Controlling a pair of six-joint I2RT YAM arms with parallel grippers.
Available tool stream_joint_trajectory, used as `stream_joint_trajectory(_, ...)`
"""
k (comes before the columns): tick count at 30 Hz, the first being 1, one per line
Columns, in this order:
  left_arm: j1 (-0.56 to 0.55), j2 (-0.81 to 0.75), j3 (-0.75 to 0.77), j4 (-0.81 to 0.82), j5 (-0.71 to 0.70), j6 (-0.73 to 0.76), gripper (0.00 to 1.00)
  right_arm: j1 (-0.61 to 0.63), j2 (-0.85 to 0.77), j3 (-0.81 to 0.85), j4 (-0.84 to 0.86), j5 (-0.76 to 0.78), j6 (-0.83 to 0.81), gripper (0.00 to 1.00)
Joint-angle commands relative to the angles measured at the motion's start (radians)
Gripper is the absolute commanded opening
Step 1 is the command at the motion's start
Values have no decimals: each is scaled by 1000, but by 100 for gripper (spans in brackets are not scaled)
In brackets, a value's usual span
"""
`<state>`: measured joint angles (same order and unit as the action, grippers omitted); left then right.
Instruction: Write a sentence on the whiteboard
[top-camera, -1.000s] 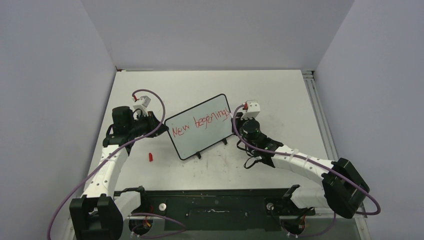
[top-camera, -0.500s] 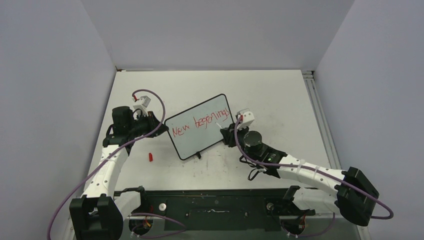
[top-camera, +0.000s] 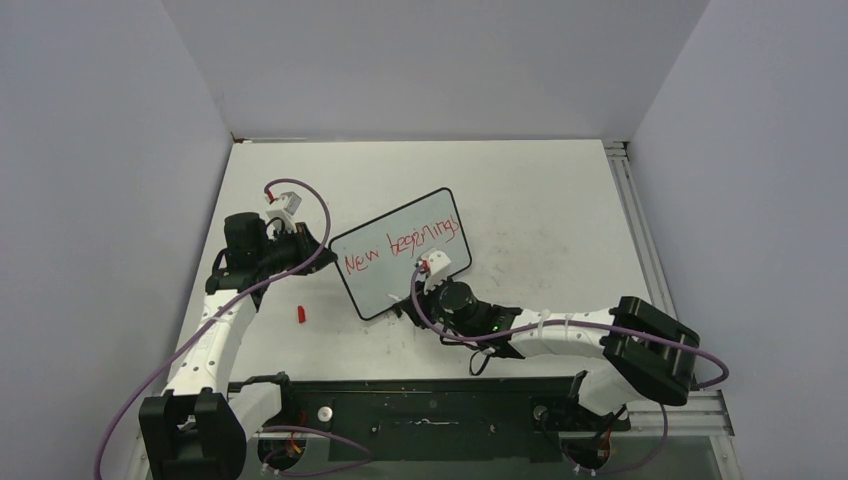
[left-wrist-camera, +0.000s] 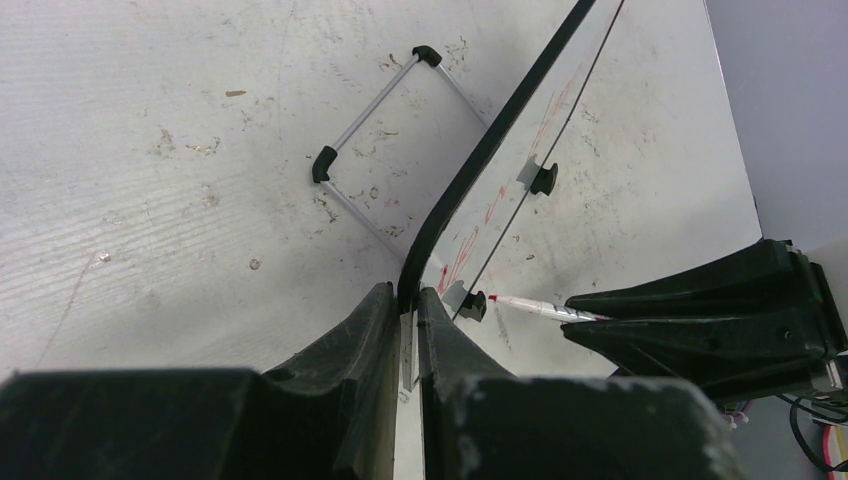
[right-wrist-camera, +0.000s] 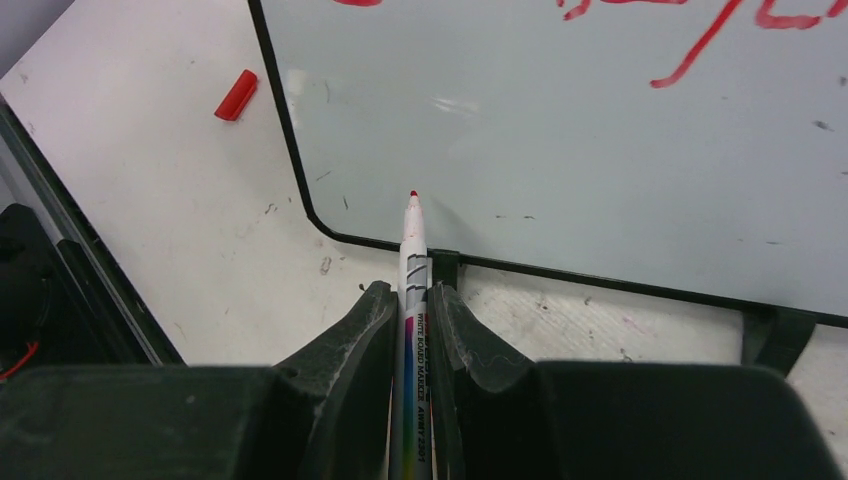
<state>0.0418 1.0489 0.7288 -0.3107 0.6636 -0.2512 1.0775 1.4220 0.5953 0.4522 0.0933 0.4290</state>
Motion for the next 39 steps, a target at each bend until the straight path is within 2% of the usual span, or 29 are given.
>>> stream_joint_trajectory(1,0,-15,9,25,7,3,0,16,50,78,117,-32,17,5)
stream_joint_trajectory(17,0,-15,8,28,11,1,0,20,129,119,77,68,33,5)
stream_joint_trajectory(30,0,-17,9,27,13,1,0,19,77,95,15,197,51,5)
stream_joint_trajectory(39,0,-19,8,29,13,0,0,24,45,90,30,179,29,5)
